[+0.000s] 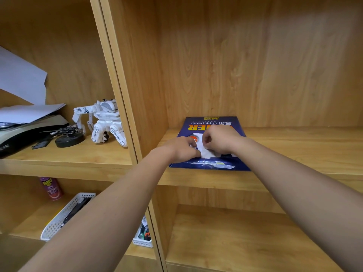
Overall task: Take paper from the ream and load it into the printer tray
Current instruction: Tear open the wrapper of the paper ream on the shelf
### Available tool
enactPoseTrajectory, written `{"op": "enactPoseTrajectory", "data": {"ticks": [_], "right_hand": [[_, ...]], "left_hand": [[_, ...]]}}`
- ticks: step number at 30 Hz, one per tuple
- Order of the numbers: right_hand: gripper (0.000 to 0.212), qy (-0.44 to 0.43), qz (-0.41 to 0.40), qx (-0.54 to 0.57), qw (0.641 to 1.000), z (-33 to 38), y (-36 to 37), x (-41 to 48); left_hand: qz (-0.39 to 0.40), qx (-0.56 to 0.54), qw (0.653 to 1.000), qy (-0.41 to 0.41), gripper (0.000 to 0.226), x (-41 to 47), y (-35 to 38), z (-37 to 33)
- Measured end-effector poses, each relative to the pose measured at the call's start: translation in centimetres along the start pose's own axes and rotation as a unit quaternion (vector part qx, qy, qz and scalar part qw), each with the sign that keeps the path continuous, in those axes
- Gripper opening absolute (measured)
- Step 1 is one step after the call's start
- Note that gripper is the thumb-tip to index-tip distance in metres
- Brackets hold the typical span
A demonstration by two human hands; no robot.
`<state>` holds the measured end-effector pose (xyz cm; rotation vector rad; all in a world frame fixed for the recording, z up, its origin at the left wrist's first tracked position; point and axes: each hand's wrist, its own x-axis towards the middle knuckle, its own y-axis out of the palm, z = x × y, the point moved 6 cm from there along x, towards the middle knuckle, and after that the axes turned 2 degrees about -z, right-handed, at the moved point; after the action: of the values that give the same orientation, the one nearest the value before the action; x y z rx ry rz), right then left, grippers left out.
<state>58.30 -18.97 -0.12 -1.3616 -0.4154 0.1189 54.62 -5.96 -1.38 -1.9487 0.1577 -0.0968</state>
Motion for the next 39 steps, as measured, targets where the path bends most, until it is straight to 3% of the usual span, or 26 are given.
{"op": "enactPoseTrajectory", "data": {"ticks": [4,10,22,29,39], "right_hand": [[0.02,-0.008,-0.043,-0.04,0.998,0.9,0.0,0.1],[0.017,-0.016,-0.047,-0.062,0.997,1.2,0.2,-0.4],[0.029,-0.006,-0.005,0.021,1.0,-0.1,1.4,-1.7],[0.017,0.005,-0.003,0.018,1.0,-0.7,0.5,-3.3],[0.032,0.017,-0.021,0.065,0.998,-1.6,-0.1,-5.4]], "left_hand": [[0.001,-0.008,1.0,-0.002,0.043,0.1,0.0,0.0],[0.005,-0.02,1.0,-0.001,0.045,-0.1,-0.1,0.0],[0.006,-0.026,1.0,-0.004,0.045,-0.2,0.0,0.0],[0.006,-0.02,1.0,-0.005,0.044,-0.3,0.0,0.0],[-0.001,-0.035,0.999,-0.002,0.04,-0.6,0.1,0.2]]}}
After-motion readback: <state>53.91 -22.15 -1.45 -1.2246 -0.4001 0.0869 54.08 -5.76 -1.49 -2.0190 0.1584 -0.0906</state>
